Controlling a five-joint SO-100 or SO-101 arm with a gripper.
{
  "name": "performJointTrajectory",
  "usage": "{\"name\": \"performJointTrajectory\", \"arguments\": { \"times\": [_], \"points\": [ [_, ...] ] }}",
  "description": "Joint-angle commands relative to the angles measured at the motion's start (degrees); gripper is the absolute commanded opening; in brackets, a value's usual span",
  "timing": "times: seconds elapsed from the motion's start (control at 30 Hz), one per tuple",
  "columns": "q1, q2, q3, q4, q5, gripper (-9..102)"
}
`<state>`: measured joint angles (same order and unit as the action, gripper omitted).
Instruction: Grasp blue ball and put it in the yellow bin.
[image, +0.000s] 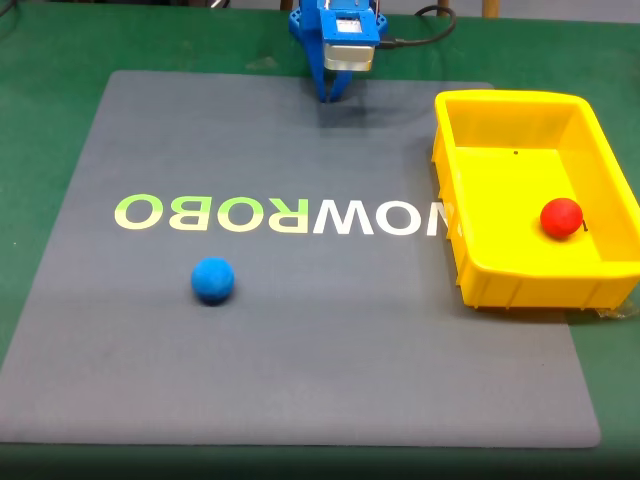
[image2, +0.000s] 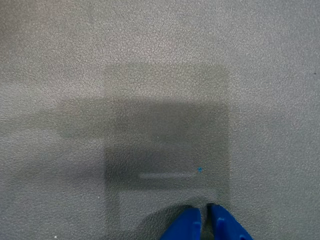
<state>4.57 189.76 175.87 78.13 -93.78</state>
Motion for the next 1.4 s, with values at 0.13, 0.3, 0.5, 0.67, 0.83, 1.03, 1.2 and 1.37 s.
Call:
{"name": "performJointTrajectory", "arguments": {
  "times": [0.13,0.3,0.5,0.67,0.83,1.03,1.2,1.37],
  "points": [
    [9.4,0.7,-12.48,0.79,-1.05,38],
    [13.18,-2.9,-28.21,-1.85,-1.58,42],
    [16.26,-25.84,-36.65,-18.9,0.18,41],
    [18.63,-53.35,-47.29,-33.75,0.35,40],
    [20.48,-77.08,-68.64,-33.84,1.49,37],
    [20.92,-97.91,-87.71,-35.24,0.18,37],
    [20.65,-108.9,-94.75,-38.32,-3.08,38],
    [19.42,-116.98,-100.2,-41.75,-1.93,39]
  ]
}}
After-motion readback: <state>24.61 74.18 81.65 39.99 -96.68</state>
